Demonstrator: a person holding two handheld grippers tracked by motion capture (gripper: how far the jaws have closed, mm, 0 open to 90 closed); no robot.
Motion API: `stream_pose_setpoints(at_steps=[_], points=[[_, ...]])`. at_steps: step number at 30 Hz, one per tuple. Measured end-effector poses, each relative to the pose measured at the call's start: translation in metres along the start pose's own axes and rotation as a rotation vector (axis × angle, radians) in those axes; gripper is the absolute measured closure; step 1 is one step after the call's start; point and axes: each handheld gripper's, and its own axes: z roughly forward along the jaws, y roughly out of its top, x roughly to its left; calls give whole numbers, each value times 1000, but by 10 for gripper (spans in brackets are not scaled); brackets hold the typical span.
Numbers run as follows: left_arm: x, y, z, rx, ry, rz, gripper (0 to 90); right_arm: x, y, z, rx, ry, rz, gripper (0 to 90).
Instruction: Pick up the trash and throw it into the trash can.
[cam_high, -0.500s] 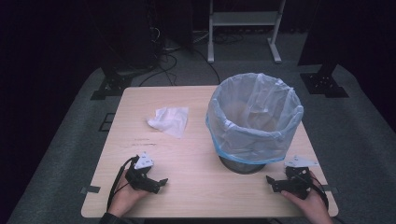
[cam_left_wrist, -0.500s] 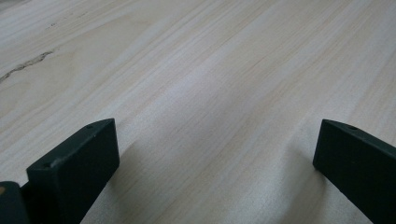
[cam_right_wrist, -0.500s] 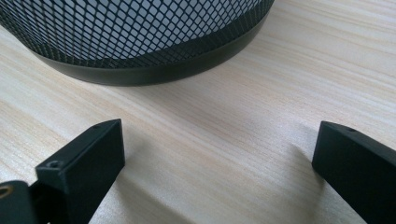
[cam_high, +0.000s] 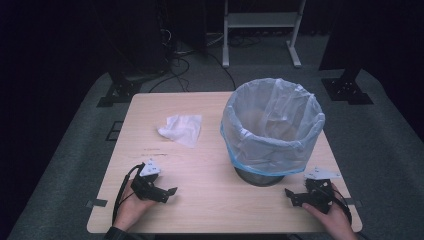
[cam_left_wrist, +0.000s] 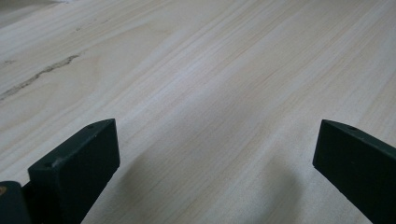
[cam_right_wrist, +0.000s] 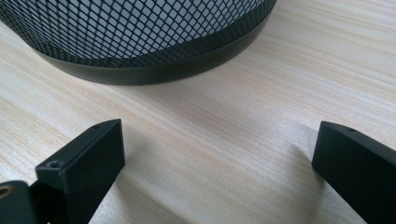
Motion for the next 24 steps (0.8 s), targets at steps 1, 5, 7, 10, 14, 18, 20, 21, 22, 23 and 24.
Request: stream_pose_setpoints(at_steps=[1, 5, 7, 10, 14, 18, 20, 21, 22, 23, 24], points=[[0, 1, -1, -8, 1, -3, 0, 0, 0, 0, 0, 0, 0, 9], [2, 4, -4, -19, 6, -9, 0, 0, 0, 0, 0, 1, 1, 9], [3, 5, -4, -29, 3, -13, 0, 0, 0, 0, -1, 1, 1, 9], [5, 9, -6, -17, 13, -4, 0, 0, 0, 0, -1, 3, -2, 9], [8, 14, -7, -22, 27, 4, 0, 0, 0, 0, -1, 3, -2, 9], [12, 16, -7, -25, 25, -5, 0, 0, 0, 0, -1, 3, -2, 9], [14, 18, -8, -21, 31, -4, 0, 0, 0, 0, -1, 4, -2, 9], [15, 19, -8, -25, 31, -6, 0, 0, 0, 0, -1, 4, -3, 9], [16, 21, -9, -29, 31, -7, 0, 0, 0, 0, -1, 3, -3, 9], [17, 21, -9, -30, 31, -6, 0, 0, 0, 0, -2, 4, -3, 9], [18, 22, -9, -31, 30, -9, 0, 0, 0, 0, -1, 3, -4, 9]])
